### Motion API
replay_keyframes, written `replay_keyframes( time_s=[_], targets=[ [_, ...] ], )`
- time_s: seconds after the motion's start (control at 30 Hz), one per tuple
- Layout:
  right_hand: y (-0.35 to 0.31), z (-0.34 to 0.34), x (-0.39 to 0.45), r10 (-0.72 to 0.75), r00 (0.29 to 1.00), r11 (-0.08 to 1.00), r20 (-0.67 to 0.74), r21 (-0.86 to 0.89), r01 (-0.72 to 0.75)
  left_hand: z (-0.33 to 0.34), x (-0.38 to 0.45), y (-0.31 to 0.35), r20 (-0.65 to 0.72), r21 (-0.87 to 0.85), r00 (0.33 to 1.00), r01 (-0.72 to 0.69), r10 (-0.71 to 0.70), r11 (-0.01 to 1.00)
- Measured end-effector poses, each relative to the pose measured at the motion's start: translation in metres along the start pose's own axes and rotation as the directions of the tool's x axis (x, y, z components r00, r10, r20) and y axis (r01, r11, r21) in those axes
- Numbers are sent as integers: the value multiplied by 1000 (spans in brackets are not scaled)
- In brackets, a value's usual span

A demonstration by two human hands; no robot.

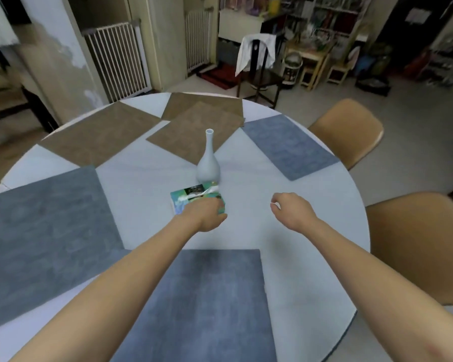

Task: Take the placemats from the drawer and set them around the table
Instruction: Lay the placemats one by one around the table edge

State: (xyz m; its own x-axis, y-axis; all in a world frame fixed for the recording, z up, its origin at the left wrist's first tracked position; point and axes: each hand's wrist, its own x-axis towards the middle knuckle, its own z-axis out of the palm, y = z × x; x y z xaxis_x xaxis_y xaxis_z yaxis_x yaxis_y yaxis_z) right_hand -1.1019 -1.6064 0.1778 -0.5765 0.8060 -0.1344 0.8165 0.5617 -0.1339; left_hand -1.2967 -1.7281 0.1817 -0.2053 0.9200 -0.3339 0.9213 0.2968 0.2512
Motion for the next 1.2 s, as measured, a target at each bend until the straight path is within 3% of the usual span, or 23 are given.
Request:
replay_keyframes(
  time_s=[0.3, 0.5, 0.63, 0.77, 0.97, 1.2],
  targets=[
    [68, 4, 163, -242, 966, 951, 94, -175, 255, 17, 141, 51, 53, -103, 981, 194, -189, 976],
    [94, 27, 274, -450, 878, 870, 161, -143, 472, 36, 256, 71, 99, -234, 907, 420, -408, 877],
    [85, 35, 339, -587, 792, 755, 169, -241, 610, 48, 311, 62, 155, -186, 853, 521, -499, 833],
    [64, 47, 403, -692, 703, 630, 166, -338, 699, 53, 349, 47, 175, -71, 830, 547, -529, 834],
    [31, 73, 484, -775, 611, 509, 164, -412, 756, 64, 361, 36, 190, -149, 834, 546, -518, 824],
    [-16, 90, 539, -845, 496, 360, 199, -475, 803, 65, 366, 34, 196, -125, 833, 545, -518, 829]
  ],
)
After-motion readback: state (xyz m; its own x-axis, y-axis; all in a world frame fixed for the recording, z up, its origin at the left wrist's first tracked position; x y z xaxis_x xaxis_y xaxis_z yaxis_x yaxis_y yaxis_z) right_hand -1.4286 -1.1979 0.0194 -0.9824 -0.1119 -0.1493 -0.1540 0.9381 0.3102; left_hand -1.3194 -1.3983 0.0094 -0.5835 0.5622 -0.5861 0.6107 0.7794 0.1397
